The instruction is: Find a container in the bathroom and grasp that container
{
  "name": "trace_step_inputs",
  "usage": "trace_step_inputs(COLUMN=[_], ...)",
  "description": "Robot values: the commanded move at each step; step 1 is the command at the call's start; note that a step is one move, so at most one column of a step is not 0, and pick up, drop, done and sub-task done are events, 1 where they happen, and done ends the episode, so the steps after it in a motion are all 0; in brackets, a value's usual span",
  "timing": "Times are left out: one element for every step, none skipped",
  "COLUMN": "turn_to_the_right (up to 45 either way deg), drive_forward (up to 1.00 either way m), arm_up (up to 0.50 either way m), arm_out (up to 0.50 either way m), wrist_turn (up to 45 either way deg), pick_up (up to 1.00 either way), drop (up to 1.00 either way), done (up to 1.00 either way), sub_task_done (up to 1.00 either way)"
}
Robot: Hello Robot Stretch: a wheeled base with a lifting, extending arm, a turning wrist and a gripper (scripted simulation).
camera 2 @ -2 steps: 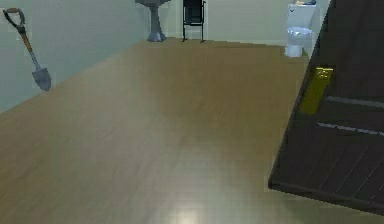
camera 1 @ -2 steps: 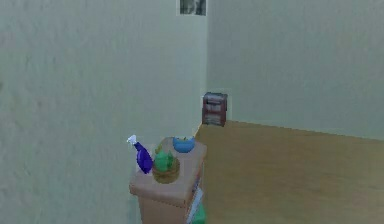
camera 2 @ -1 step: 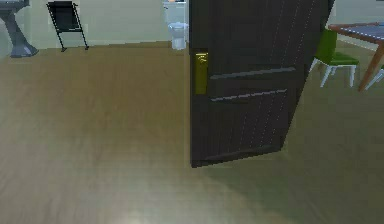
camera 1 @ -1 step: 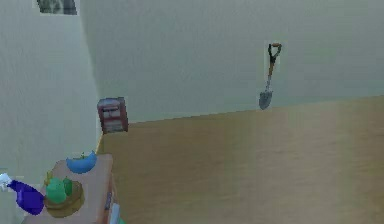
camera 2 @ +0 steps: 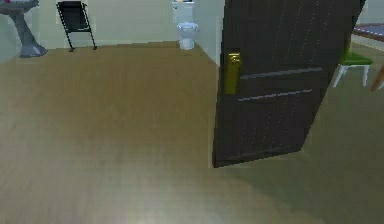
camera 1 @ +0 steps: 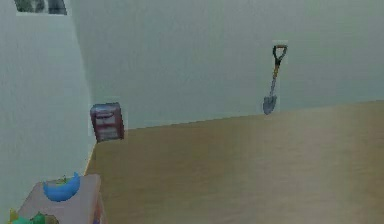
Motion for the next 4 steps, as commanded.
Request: trace_step_inputs(turn_to_the_right=[-45.0, -45.0, -45.0, 45.0], drive_forward=[0.00, 0.00, 0.00, 0.00], arm_up=[0.00, 0.00, 0.00, 0.00], arm_out=[0.00, 0.00, 0.00, 0.00], wrist_turn=[0.0, 0.0, 0.0, 0.0], pick_up=[0.00, 0.00, 0.00, 0.00], drop=[0.00, 0.00, 0.00, 0.00], done=[0.00, 0.00, 0.00, 0.00], sub_task_done=[0.00, 0.00, 0.00, 0.00])
